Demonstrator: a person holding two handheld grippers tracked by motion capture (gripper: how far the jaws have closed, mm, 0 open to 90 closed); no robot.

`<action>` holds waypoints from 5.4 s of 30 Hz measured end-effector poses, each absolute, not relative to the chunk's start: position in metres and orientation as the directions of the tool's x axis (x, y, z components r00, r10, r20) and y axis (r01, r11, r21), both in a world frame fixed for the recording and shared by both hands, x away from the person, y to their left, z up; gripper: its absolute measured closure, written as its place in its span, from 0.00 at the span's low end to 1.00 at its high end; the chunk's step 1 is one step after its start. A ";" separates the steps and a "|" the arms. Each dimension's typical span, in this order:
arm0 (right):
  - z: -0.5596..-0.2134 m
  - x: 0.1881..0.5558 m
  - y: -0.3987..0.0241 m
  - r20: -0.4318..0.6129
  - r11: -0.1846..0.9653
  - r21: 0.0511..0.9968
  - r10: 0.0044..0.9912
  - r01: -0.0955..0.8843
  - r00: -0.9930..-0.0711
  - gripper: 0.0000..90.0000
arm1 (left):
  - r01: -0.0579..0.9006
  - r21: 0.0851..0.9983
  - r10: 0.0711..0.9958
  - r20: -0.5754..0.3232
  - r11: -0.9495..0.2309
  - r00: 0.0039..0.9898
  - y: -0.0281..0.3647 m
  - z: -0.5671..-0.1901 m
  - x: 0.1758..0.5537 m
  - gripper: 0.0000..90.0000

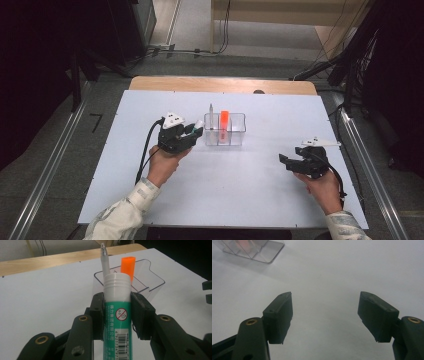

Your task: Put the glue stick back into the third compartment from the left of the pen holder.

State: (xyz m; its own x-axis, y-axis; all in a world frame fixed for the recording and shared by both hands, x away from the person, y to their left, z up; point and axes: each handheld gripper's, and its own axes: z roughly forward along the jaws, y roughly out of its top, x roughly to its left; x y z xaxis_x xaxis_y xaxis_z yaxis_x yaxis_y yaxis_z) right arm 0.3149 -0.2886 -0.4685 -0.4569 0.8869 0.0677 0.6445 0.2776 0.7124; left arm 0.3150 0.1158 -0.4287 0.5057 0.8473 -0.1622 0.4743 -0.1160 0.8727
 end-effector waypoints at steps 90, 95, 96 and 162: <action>-0.470 0.317 -0.286 0.077 0.293 0.710 0.871 0.640 -0.485 0.30 | 0.477 0.870 0.811 -0.188 -0.124 0.553 -0.008 -0.407 0.393 0.73; -0.470 0.317 -0.286 0.078 0.294 0.710 0.871 0.640 -0.486 0.30 | 0.478 0.869 0.817 -0.182 -0.127 0.547 -0.011 -0.410 0.396 0.73; -0.470 0.317 -0.286 0.078 0.293 0.710 0.871 0.640 -0.485 0.30 | 0.476 0.870 0.817 -0.182 -0.125 0.546 -0.010 -0.410 0.396 0.73; -0.473 0.317 -0.284 0.078 0.303 0.695 0.869 0.652 -0.488 0.30 | 0.479 0.866 0.822 -0.165 -0.144 0.545 0.010 -0.427 0.371 0.66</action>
